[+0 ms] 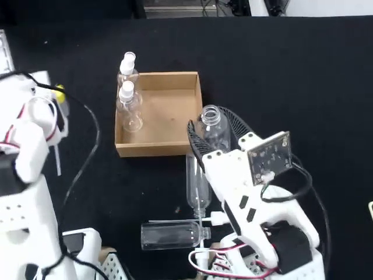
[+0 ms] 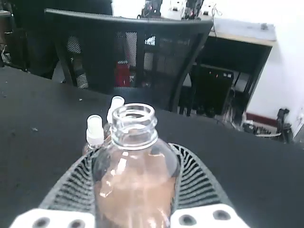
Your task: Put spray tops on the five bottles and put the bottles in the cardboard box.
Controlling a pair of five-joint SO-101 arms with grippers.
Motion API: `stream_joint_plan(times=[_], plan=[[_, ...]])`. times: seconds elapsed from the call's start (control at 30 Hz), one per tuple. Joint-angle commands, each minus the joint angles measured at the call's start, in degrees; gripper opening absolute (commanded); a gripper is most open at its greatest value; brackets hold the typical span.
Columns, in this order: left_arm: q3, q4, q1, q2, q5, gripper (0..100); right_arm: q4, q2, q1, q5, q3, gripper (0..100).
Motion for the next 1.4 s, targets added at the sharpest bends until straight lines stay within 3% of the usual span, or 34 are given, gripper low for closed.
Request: stream_joint_plan(times=[0.0,0.1,0.33,0.57,0.77,1.13,1.37], plan=[[-3.65,-2.29,6.37,-4.40,2.11,3,-1.58,-1.71,-0.79,-0.62,1.98,1.1],[-3.65,-5.98,10.77,-6.07,3.08,3,-1.58,-4.79,-0.88,-0.79,4.26,1.1],[-3.56,-16.09,30.02,-4.40,3.08,3,-4.57,-6.64,-0.79,-0.97,9.19,1.1],[-3.03,-35.60,40.31,-0.79,3.16,3,-13.10,-6.64,-0.70,-0.62,16.48,1.1],[-1.71,-39.03,45.14,-0.62,3.16,3,-16.18,-6.64,-0.70,-1.05,19.38,1.1],[0.92,-39.38,45.76,-0.62,3.25,3,-16.09,-6.64,-1.05,-1.76,19.47,1.0],[1.10,-39.38,45.23,-0.70,13.27,3,-15.91,-6.64,-1.05,-5.80,19.47,1.1]])
